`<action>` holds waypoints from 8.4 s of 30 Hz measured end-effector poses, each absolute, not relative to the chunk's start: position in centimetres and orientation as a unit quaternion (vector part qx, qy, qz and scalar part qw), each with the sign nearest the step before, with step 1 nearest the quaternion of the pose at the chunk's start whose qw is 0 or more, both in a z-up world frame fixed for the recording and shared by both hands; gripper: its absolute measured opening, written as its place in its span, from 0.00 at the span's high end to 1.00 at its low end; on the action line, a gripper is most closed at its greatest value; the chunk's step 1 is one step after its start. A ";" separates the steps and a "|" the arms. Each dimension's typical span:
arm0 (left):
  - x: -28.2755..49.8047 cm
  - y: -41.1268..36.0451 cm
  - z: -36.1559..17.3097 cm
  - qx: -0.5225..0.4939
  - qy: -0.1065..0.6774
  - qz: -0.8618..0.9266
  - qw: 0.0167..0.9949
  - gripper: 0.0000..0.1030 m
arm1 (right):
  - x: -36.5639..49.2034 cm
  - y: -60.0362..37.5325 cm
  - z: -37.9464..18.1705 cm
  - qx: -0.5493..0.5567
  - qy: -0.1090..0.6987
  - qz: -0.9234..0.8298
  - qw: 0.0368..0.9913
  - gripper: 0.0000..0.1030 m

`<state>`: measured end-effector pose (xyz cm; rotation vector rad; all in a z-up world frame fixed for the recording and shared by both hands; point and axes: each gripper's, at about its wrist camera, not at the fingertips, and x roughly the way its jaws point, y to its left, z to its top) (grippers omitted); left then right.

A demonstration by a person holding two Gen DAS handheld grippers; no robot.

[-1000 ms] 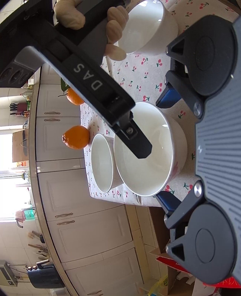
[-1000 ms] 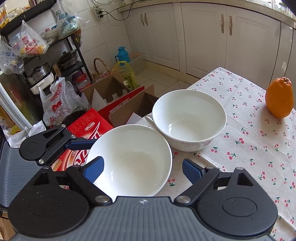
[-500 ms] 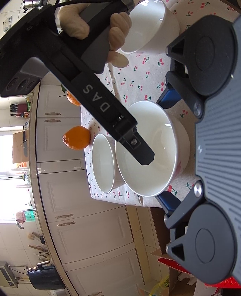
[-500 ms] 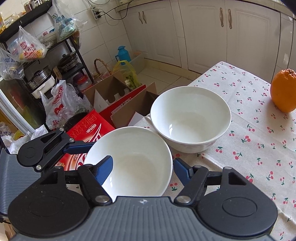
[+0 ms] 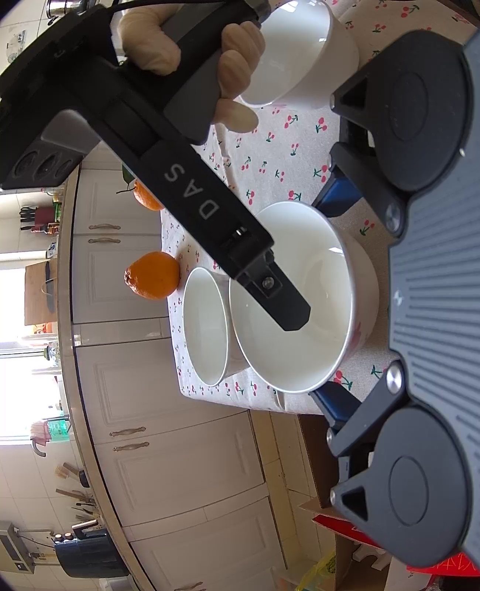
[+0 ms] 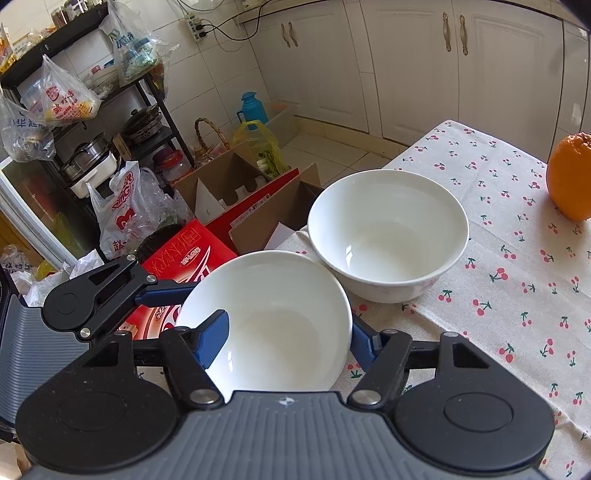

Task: Organize plates and bowls

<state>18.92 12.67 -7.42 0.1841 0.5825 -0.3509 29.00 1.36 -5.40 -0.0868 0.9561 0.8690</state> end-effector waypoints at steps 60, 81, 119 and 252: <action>12.6 1.7 -3.1 0.123 0.258 -0.285 0.915 0.08 | 17.9 -13.2 -0.1 0.004 0.403 0.327 0.855 0.28; 13.3 0.2 -5.1 0.121 0.285 -0.305 0.900 0.08 | 17.1 -15.0 -2.6 0.027 0.418 0.295 0.859 0.28; 12.4 1.8 -5.1 0.103 0.291 -0.300 0.903 0.04 | 16.3 -14.6 -2.9 0.006 0.400 0.277 0.873 0.00; 24.6 8.0 2.8 0.000 0.320 -0.285 0.904 0.41 | 21.8 -8.7 3.1 -0.183 0.329 0.409 0.831 0.22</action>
